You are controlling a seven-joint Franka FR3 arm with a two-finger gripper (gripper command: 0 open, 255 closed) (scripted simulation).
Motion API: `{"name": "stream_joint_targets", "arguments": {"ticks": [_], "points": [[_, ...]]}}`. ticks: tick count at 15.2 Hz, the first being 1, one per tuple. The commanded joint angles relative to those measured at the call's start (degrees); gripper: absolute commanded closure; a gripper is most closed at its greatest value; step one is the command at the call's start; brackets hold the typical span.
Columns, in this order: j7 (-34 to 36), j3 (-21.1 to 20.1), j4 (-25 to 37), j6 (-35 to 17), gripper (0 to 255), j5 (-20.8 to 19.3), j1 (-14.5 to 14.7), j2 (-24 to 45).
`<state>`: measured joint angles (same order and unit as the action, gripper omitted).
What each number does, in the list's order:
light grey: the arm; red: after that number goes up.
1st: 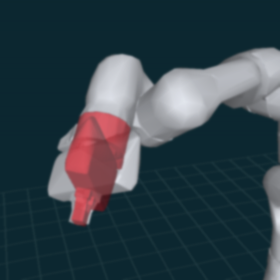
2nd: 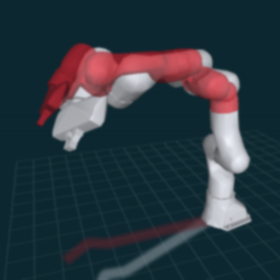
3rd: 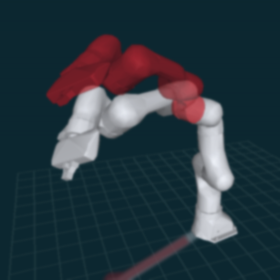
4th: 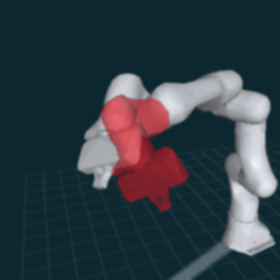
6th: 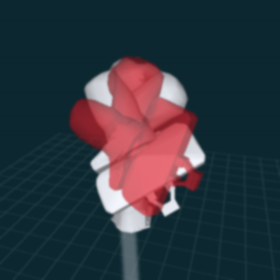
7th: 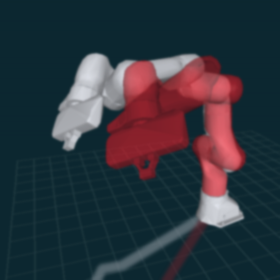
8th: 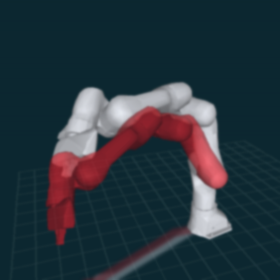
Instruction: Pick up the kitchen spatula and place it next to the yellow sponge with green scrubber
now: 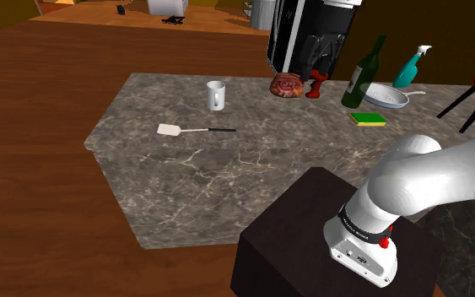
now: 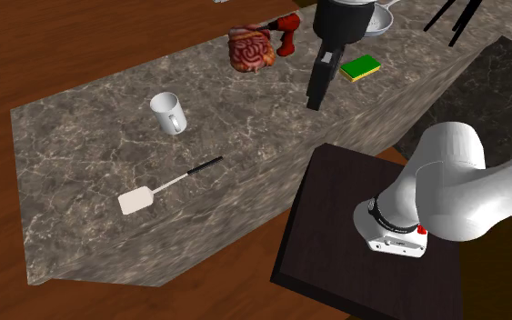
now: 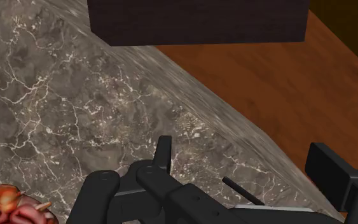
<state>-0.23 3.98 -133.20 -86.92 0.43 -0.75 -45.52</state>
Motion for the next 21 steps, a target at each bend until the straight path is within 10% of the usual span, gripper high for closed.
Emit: {"name": "stream_joint_targets", "arguments": {"ticks": [1,21], "points": [[0.00,0.00,0.00,0.00,0,0.00,0.00,0.00],[-23.56,-0.64,13.22,-24.41,0,-0.98,10.23,39.33]]}}
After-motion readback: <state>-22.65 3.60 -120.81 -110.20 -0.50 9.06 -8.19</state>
